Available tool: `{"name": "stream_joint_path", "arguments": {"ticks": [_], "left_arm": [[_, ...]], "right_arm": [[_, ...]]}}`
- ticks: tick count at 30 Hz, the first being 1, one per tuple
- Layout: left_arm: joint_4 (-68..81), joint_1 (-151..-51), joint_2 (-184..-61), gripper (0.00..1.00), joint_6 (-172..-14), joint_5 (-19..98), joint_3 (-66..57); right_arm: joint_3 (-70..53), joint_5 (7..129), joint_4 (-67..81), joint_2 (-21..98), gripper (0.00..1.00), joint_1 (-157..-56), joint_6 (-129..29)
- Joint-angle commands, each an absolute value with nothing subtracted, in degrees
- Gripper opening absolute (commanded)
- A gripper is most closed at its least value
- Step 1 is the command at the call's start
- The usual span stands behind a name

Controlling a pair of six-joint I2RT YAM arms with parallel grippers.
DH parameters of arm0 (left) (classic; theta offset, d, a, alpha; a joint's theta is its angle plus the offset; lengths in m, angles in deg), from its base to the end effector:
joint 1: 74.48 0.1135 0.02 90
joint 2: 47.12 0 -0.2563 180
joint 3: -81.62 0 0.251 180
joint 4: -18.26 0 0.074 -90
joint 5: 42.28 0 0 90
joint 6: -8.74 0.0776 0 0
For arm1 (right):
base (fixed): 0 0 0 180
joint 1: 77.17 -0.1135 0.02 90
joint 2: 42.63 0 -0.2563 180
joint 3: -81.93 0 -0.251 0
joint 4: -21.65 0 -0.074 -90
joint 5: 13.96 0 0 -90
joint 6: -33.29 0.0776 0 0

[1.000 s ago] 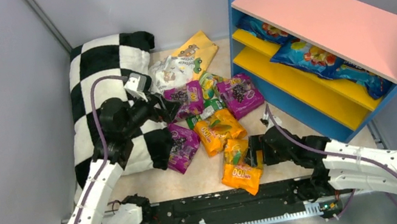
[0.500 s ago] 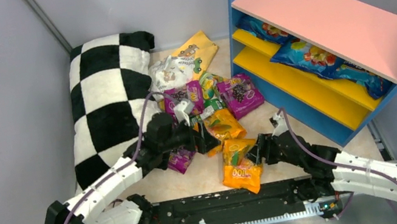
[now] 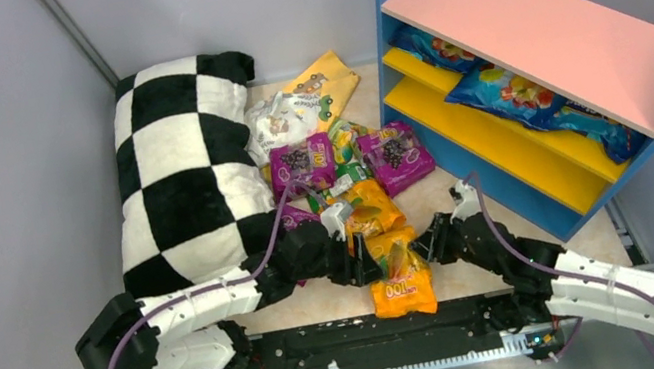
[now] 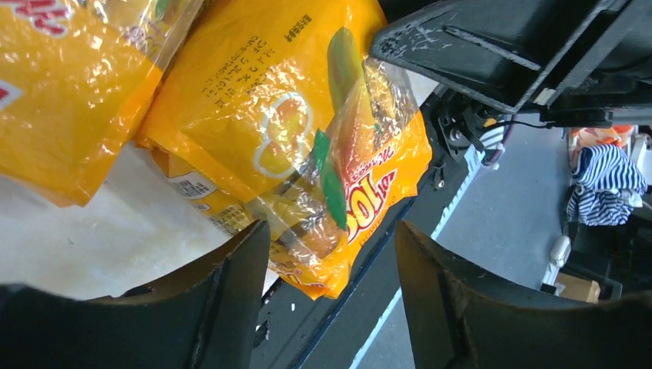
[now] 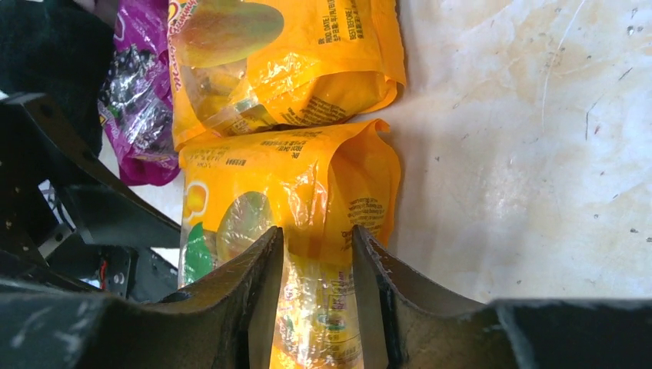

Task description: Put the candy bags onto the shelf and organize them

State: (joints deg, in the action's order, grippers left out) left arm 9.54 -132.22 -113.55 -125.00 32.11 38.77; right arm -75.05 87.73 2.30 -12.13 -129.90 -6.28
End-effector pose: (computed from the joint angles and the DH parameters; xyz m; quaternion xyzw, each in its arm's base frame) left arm 0.1282 -0.2422 0.1685 0.1708 0.8533 -0.4454 0.2104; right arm 0.1226 0.1352 0.1432 0.0363 0.8483 0.3543 0.3918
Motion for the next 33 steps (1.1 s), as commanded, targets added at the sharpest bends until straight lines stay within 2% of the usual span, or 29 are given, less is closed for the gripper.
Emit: {"name": "stream_joint_path", "arguments": {"ticks": [1, 2, 4, 6, 9, 12, 14, 17, 20, 24, 30, 33], "left_arm": [[12.01, -135.08, -113.65, 0.67, -131.31, 40.22, 38.99], [10.85, -135.86, -113.51, 0.69, -131.83, 41.61, 38.94], [8.95, -136.76, -113.71, 0.79, -132.93, 43.12, 38.79], [8.49, -137.41, -115.07, 0.84, -133.91, 42.89, 38.93], [10.33, -138.09, -118.15, 0.83, -134.87, 41.60, 39.38], [12.31, -138.29, -120.38, 0.72, -135.13, 41.63, 39.31], [12.43, -138.29, -120.76, 0.65, -134.99, 43.05, 39.08], [12.41, -138.29, -120.86, 0.49, -134.66, 44.67, 38.71], [12.02, -138.24, -121.58, 0.38, -135.67, 45.76, 38.45], [13.77, -138.20, -123.15, 0.19, -137.28, 44.67, 38.51], [17.83, -138.12, -120.45, 0.00, -137.78, 43.91, 38.25], [18.37, -137.13, -116.79, 0.00, -137.62, 44.56, 37.98]], "right_arm": [[-69.25, 89.99, 2.82, -9.95, 0.39, -129.41, -8.65], [-68.26, 90.48, -0.20, -9.22, 0.39, -129.42, -9.50], [-66.42, 90.41, -3.89, -7.45, 0.41, -129.38, -11.13], [-65.32, 89.01, -6.13, -5.86, 0.46, -129.37, -12.50], [-64.64, 86.06, -7.98, -4.27, 0.54, -129.37, -13.10], [-64.73, 82.49, -8.58, -4.04, 0.74, -129.37, -13.13], [-64.86, 80.57, -8.72, -4.56, 0.83, -129.42, -13.27], [-64.80, 79.24, -9.51, -6.07, 0.87, -129.37, -13.34], [-64.81, 79.21, -10.97, -7.65, 0.92, -129.39, -13.12], [-64.96, 79.23, -11.89, -8.85, 0.95, -129.37, -12.88], [-65.55, 78.59, -10.67, -9.39, 0.95, -129.37, -10.09], [-66.23, 79.24, -10.26, -10.70, 0.96, -129.38, -5.70]]}}
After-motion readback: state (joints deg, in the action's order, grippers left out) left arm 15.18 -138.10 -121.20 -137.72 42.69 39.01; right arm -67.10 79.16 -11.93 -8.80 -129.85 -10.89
